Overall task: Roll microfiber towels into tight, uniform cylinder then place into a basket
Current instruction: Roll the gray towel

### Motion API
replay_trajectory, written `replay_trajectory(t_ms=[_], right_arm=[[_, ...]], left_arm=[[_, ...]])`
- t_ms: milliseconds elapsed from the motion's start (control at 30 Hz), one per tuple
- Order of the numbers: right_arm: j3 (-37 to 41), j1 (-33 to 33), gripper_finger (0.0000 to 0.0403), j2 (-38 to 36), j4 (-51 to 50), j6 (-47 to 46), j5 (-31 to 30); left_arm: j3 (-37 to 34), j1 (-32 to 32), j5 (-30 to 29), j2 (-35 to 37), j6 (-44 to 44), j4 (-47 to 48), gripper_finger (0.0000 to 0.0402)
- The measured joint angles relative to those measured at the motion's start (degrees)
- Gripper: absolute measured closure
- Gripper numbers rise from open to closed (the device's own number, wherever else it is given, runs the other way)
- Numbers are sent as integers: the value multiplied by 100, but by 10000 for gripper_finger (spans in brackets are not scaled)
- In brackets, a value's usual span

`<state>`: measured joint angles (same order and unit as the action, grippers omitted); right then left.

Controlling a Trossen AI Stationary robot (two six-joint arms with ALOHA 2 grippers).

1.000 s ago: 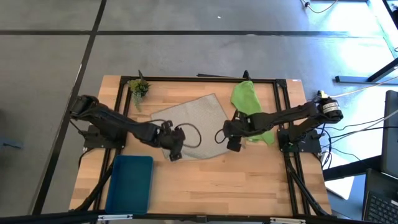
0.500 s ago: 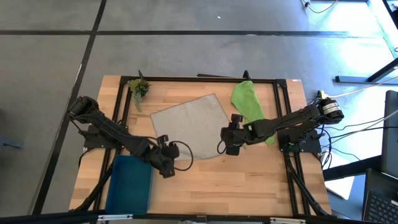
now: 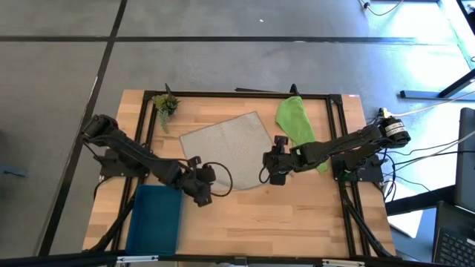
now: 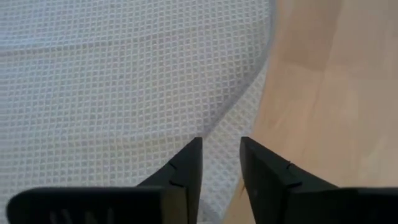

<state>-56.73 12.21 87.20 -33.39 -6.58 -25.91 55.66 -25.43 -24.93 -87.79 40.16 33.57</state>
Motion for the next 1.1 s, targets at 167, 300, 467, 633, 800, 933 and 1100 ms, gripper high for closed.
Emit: replay_trajectory(t_ms=[167,300,467,633,800,933,1100], right_arm=[[0,0,238,0,36,106,2],[0,0,237,0,48,103,6],[0,0,237,0,48,77,50],[0,0,238,0,55,-52,239],[0,2,237,0,55,-69,265],[0,2,238,0,56,-69,265],[0,2,237,0,55,-82,264]], left_arm=[[0,63,5,-100,0,65,302],[2,126,294,-202,215,312,303],[0,247,955,-355,601,560,303],[0,461,1177,-457,1301,631,303],[-48,747,1270,-452,2058,672,303],[-139,905,1497,-452,2138,631,303],[-317,1010,1963,-452,2094,539,303]])
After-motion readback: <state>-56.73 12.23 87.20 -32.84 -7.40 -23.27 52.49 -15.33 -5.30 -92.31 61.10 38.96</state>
